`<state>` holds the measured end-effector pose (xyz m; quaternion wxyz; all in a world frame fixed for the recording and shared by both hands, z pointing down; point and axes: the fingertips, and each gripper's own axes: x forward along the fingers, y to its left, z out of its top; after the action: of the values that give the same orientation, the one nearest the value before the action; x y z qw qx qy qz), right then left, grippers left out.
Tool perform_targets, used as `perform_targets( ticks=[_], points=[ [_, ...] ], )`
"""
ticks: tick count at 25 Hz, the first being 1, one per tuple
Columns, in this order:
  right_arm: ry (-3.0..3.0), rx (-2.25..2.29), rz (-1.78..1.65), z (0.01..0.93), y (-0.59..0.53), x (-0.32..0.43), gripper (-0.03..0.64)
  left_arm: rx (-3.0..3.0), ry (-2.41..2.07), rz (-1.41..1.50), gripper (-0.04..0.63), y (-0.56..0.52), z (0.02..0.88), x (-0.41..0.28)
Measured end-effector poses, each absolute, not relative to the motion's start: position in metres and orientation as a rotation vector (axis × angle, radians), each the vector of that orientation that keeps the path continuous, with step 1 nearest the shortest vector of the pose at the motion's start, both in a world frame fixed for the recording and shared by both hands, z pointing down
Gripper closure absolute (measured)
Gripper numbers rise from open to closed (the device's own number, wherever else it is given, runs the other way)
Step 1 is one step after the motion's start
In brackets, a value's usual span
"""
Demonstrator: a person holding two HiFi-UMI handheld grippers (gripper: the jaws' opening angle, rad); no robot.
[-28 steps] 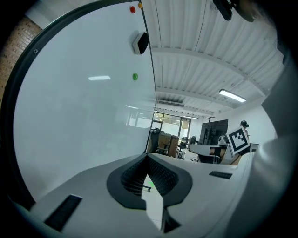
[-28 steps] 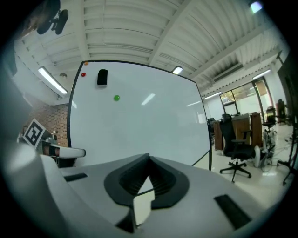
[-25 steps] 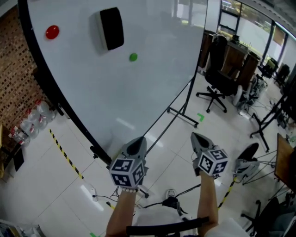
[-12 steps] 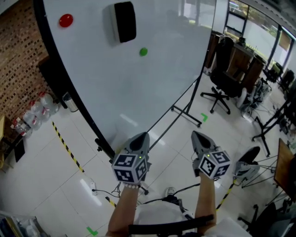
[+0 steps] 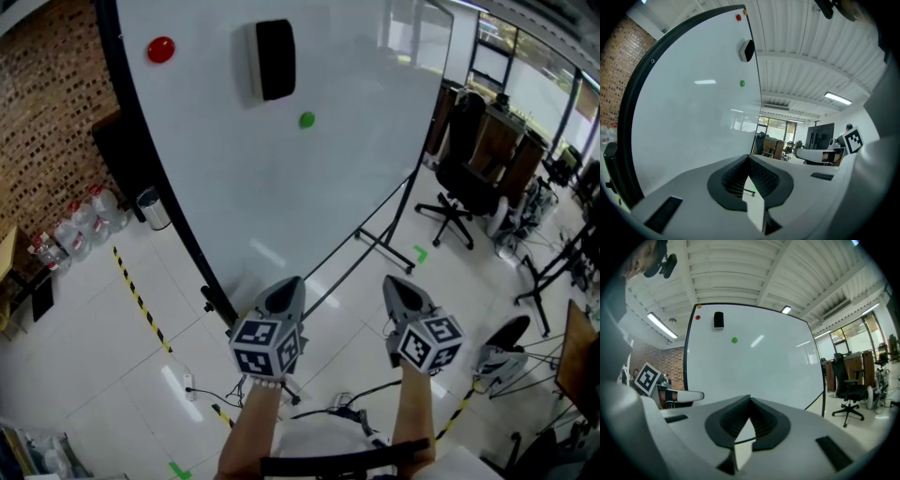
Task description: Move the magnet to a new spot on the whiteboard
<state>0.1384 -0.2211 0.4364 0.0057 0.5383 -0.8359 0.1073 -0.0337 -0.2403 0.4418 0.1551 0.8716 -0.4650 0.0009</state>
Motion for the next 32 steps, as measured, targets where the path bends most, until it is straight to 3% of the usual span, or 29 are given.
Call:
perform_targets(
  ticks=[32],
  points=[
    [-2.615, 1.686, 0.294, 0.430, -0.210, 0.145, 0.615, 2.512, -1.330, 0.010, 0.601, -0.234, 0.435, -0.028]
  ],
)
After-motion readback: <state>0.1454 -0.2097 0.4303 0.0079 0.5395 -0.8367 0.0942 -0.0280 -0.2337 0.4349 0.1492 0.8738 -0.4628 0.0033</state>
